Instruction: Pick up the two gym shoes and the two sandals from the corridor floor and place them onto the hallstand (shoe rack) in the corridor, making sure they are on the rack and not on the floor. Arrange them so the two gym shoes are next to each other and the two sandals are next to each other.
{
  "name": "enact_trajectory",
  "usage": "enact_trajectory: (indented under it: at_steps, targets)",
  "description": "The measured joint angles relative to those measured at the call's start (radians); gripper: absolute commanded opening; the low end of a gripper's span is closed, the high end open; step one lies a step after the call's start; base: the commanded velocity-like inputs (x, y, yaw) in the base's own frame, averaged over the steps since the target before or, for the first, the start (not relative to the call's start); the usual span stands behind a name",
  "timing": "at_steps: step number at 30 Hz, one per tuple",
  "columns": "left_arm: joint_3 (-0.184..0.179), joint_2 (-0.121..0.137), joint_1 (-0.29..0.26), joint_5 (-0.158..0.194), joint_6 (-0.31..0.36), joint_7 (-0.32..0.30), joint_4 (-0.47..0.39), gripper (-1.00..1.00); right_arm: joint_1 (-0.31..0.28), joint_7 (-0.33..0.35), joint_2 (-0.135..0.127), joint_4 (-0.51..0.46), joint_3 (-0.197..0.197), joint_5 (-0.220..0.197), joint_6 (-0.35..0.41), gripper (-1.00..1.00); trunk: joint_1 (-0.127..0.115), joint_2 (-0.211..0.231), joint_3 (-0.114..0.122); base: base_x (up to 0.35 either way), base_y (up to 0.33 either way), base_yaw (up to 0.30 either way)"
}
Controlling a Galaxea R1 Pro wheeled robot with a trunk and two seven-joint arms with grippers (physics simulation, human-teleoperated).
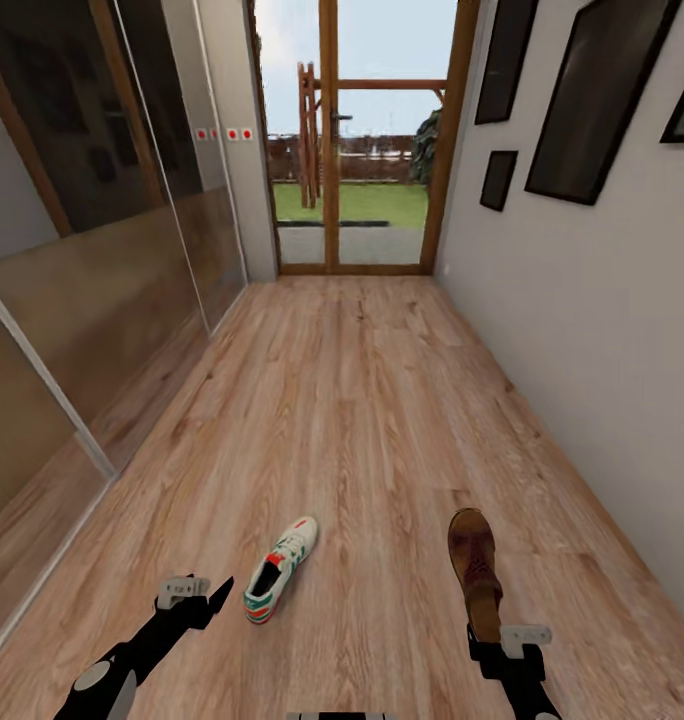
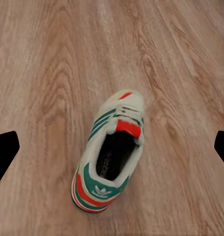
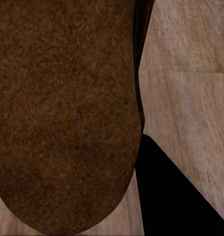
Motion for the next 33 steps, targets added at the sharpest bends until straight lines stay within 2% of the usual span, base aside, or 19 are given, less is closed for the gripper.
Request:
enact_trajectory:
  at_steps: [27,33]
  targets:
    - [0.0,0.001,0.0,0.0,-0.001,0.0,0.0,1.0,0.0,0.0,0.0,-0.001,0.0,0.0,0.0,-1.0,0.0,0.0,0.018,0.022,0.019,-0.278]
    - [0.0,0.002,0.0,0.0,-0.001,0.001,0.0,1.0,0.0,0.0,0.0,-0.002,0.0,-0.001,0.0,-1.0,0.0,0.0,0.019,0.0,0.0,-0.08]
